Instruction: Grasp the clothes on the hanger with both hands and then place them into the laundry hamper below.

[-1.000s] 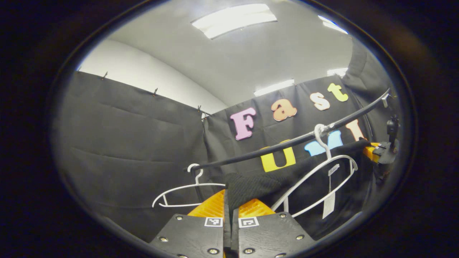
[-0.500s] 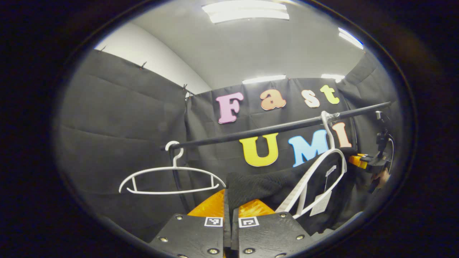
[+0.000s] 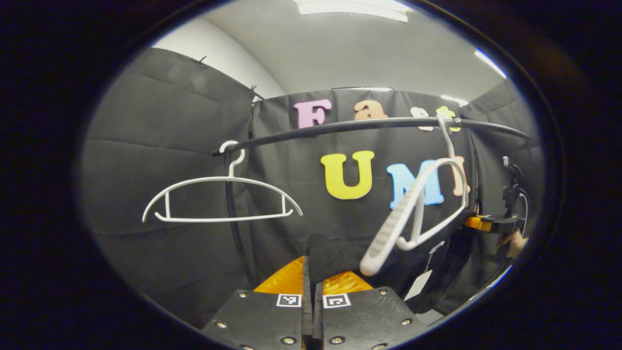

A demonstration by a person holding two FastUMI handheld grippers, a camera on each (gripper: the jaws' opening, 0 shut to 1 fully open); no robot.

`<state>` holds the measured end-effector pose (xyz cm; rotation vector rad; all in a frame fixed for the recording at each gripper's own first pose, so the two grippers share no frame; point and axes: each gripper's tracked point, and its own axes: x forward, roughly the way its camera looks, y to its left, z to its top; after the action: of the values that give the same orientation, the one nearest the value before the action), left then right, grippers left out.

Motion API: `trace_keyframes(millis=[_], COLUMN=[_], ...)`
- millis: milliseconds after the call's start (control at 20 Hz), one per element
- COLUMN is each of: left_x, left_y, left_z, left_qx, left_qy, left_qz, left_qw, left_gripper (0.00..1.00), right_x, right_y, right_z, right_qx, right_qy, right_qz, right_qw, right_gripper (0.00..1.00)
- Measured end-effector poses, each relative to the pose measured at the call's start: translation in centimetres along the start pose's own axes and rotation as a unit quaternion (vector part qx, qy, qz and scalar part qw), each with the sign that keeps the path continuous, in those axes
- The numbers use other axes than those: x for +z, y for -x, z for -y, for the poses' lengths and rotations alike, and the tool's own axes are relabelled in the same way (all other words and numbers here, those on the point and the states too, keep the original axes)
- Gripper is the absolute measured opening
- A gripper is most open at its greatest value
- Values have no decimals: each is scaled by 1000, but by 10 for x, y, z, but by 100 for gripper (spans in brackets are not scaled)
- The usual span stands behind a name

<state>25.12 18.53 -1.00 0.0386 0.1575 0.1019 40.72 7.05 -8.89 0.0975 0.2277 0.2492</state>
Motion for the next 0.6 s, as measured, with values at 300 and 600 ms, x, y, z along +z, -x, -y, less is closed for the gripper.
trace_keyframes(millis=[300, 600], left_x=[-43, -80], left_y=[10, 28], left_z=[10, 31], left_qx=[3, -17], left_qy=[-24, -3], left_qz=[-22, -37], left_qw=[999, 999], left_gripper=[3, 1], right_x=[-34, -55], right_y=[39, 85], right_z=[5, -2], right_qx=[-14, -29], right_qy=[7, -2], right_qz=[-23, -40], right_qw=[1000, 999], right_gripper=[2, 2])
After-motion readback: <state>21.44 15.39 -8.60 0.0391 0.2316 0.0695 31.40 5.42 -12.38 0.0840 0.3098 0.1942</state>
